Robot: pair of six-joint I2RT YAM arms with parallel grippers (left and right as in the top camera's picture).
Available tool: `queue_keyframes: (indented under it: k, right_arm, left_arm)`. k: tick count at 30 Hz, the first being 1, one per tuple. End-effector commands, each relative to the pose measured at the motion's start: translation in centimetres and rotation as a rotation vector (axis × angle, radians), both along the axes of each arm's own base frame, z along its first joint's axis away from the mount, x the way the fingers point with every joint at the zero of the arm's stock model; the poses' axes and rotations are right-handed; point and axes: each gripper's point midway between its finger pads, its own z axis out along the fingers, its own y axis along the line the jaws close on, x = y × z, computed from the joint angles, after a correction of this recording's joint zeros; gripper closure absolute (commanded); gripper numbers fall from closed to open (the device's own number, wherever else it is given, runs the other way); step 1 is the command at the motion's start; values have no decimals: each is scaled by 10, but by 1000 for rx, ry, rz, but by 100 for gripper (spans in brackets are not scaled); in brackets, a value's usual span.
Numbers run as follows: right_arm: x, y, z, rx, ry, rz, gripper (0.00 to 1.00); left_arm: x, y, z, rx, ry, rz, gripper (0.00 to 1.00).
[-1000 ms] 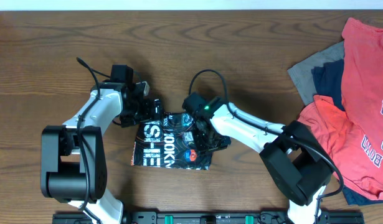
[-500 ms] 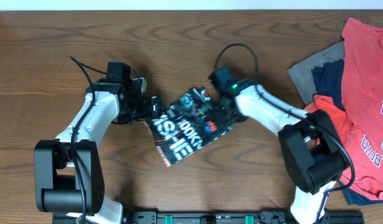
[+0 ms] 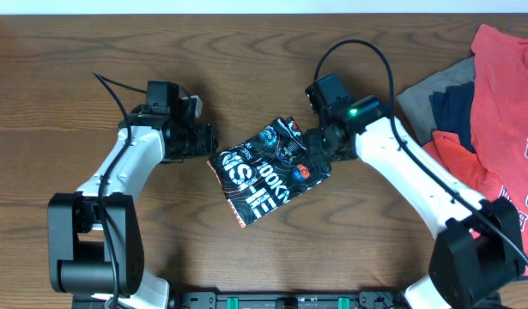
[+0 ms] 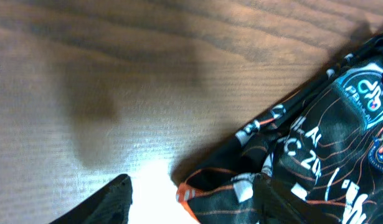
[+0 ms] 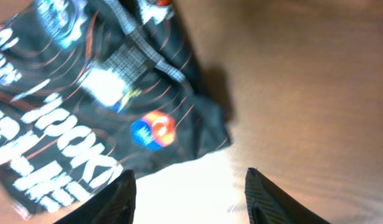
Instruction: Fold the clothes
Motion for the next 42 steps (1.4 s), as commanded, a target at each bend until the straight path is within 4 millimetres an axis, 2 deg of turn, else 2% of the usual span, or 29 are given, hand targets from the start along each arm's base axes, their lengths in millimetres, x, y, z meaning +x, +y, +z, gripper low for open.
queue_keyframes:
  k: [1,5,9,13,15,19,22,25,30,33,35,38,41,42]
  right_arm:
    - [-17,11,-12,8,67,-19,47]
    - [-29,24,-27,5,104,19,51]
    - [-41,29,-48,-25,146,37,56]
    - [-45,26,-71,-43,175,22,58]
    - [-45,23,-80,-49,179,15,59]
    - [-39,12,-93,-90,156,-3,59]
    - [-25,-1,-99,-145,98,-28,60]
    - [1,-12,-100,-187,-1,-51,62]
    - [53,4,-91,-110,-192,46,59]
    - [69,11,-84,-80,-261,58,59]
    - [69,15,-82,-64,-257,62,58]
    - [61,15,-82,-57,-219,73,53]
    - [49,8,-78,-78,-181,76,50]
    - [46,6,-75,-83,-173,77,48]
  left_arm:
    - [-2,-5,-11,9,20,-23,40]
    - [-12,-14,-29,14,81,-51,44]
    - [-26,-26,-41,22,141,-90,47]
    - [-42,-32,-47,37,203,-119,54]
    - [-50,-31,-49,52,238,-122,59]
    - [-71,-23,-52,84,323,-119,60]
    - [-92,-20,-54,90,403,-118,60]
    - [-116,-17,-53,91,519,-64,60]
    - [-147,-12,-45,111,674,22,60]
    - [-157,-10,-41,120,721,23,59]
    - [-157,-9,-39,120,720,25,48]
    - [-141,-8,-30,104,667,37,42]
    - [-108,-6,-10,75,547,61,36]
    - [-95,-5,-4,66,497,64,30]
